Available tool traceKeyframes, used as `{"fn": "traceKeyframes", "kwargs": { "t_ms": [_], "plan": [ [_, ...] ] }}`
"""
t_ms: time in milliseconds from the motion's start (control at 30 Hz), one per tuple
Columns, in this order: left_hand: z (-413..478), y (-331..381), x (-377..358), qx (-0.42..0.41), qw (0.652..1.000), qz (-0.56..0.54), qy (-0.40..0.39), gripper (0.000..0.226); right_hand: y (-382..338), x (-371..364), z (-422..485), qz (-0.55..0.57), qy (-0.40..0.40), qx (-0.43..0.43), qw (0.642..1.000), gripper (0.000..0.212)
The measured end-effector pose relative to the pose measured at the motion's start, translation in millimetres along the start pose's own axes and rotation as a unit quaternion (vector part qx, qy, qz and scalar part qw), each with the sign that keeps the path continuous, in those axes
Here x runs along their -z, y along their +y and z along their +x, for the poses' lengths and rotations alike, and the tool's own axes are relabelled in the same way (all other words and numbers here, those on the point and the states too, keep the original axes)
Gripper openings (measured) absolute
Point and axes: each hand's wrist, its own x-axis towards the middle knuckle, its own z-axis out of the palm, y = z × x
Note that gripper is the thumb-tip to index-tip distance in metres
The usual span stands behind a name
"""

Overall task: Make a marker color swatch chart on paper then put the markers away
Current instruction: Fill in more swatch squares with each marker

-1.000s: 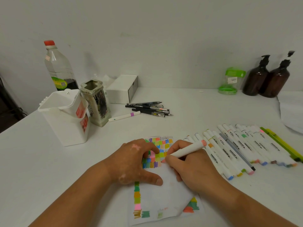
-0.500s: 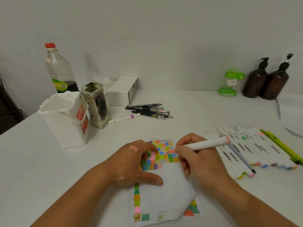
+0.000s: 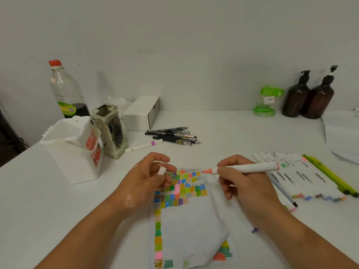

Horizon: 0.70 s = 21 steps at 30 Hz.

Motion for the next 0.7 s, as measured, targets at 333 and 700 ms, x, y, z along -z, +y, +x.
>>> {"fn": "traceKeyframes", "kwargs": {
  "t_ms": [333, 700],
  "plan": [
    [-5.0, 7.7, -12.5, 0.015, 0.995, -0.073, -0.073, 0.024, -4.7, -0.8, -1.8, 0.057, -0.017, 0.0, 0.998, 0.023],
    [-7.3, 10.1, -18.5, -0.005, 0.997, -0.065, -0.046, 0.027, -4.0, -4.2, -2.8, 0.099, -0.063, 0.005, 0.993, 0.009]
  ]
}}
